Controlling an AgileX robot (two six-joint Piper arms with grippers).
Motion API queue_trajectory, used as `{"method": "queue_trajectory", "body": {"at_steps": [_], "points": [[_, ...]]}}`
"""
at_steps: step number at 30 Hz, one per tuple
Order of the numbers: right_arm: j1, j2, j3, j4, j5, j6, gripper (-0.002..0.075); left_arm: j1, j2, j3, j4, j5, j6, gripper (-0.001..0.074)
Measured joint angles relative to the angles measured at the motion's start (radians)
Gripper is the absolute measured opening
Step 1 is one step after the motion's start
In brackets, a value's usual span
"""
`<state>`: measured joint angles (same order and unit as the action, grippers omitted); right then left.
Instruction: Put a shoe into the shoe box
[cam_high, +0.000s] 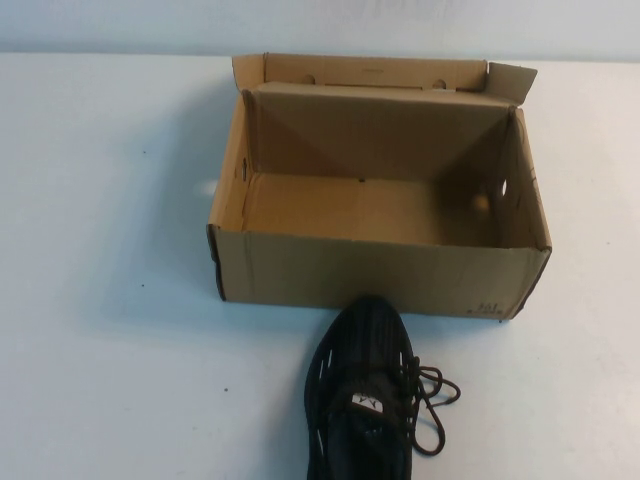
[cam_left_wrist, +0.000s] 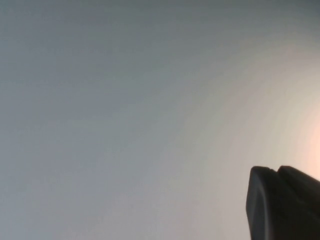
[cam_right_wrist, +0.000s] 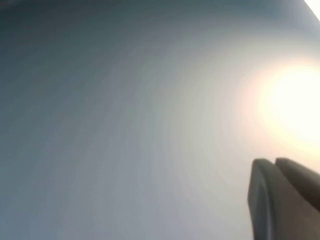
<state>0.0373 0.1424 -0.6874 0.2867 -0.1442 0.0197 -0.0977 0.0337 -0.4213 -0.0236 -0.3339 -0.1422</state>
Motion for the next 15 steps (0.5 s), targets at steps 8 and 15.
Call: {"method": "queue_trajectory", "body": {"at_steps": [8, 15], "points": [[0.0, 0.273, -0.105, -0.018, 0.468, -0.003, -0.0016, 0.0, 0.202, -0.2, 0.0, 0.486, -0.039, -0.0003], [0.002, 0.418, -0.105, 0.069, 0.728, -0.02, -0.0016, 0.0, 0.248, -0.2, -0.004, 0.629, -0.037, -0.0003]]}}
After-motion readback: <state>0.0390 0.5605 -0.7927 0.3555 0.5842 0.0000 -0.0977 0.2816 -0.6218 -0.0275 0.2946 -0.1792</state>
